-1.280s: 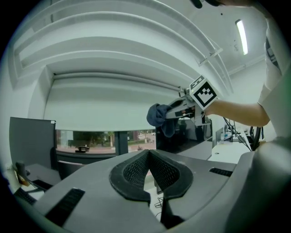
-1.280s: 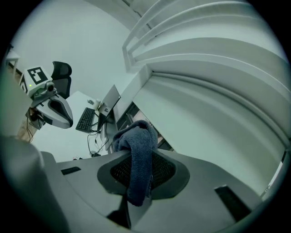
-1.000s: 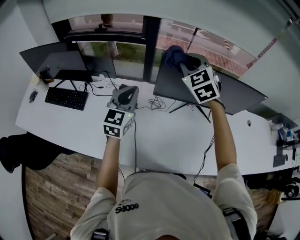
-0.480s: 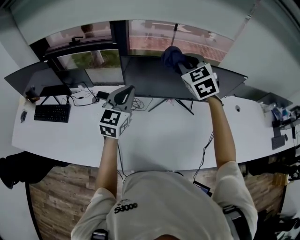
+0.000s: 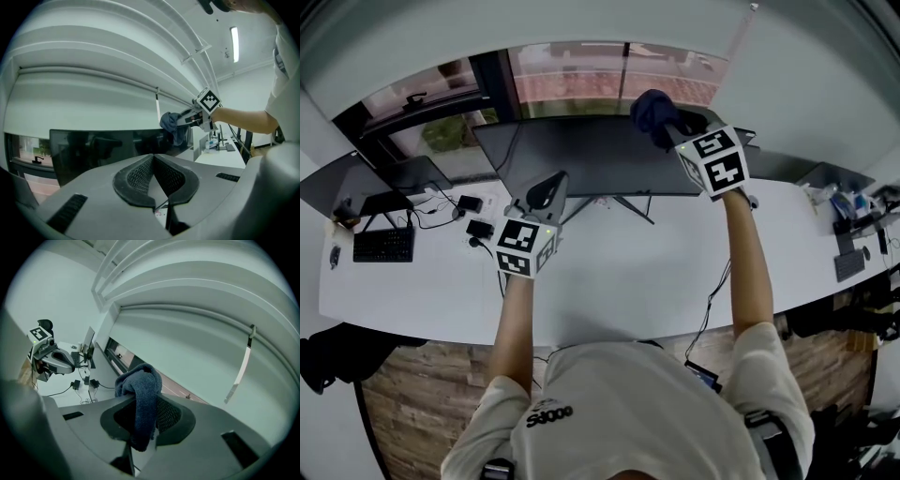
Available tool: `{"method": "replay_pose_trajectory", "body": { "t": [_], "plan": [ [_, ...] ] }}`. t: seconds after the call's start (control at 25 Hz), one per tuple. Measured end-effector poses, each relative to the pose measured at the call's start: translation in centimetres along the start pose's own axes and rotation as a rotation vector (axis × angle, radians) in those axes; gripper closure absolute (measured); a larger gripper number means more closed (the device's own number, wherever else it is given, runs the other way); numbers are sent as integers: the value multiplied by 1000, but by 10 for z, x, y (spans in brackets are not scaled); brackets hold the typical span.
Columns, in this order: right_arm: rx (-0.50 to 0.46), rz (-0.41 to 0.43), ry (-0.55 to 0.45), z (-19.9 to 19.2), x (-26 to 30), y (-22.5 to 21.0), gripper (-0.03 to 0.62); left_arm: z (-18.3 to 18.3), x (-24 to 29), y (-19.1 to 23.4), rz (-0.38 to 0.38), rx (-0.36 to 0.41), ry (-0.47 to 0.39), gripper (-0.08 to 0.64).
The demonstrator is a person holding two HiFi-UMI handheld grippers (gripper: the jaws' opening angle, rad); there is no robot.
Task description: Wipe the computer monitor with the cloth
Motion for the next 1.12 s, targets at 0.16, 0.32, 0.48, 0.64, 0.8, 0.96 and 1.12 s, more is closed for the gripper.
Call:
{"method": "replay_pose_trajectory", "body": {
  "t": [0.16, 0.32, 0.48, 0.64, 0.8, 0.96, 1.12],
  "plan": [
    [28, -20, -7, -28, -23, -29, 532, 3, 21, -33, -23, 16, 11, 548],
    [52, -46, -17, -52, -44, -55, 532, 6, 40, -61, -43, 32, 15, 548],
    [76, -77, -22, -78, -63, -79, 534, 7, 58, -83, -48, 40, 16, 548],
    [92, -109, -12, -104, -85, -104, 534, 8, 74, -105, -51, 42, 18, 548],
    [102, -124, -2, -125, -101, -121, 532, 7, 86, -125, -50, 39, 16, 548],
    [114, -140, 1, -143, -114, -135, 532, 7, 93, -144, -54, 40, 21, 548],
    [168, -172, -30, -155, -126, -151, 532, 6, 94, -154, -57, 51, 35, 548]
  ]
}}
Point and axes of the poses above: the fingertips, and each gripper's own axes: x forward along the fingers, y to its left, z out of its top, the point moved 3 cm from there along -x, backward along the fingers, and after that the axes turned 7 degrees about z, right-handed, at the moved point
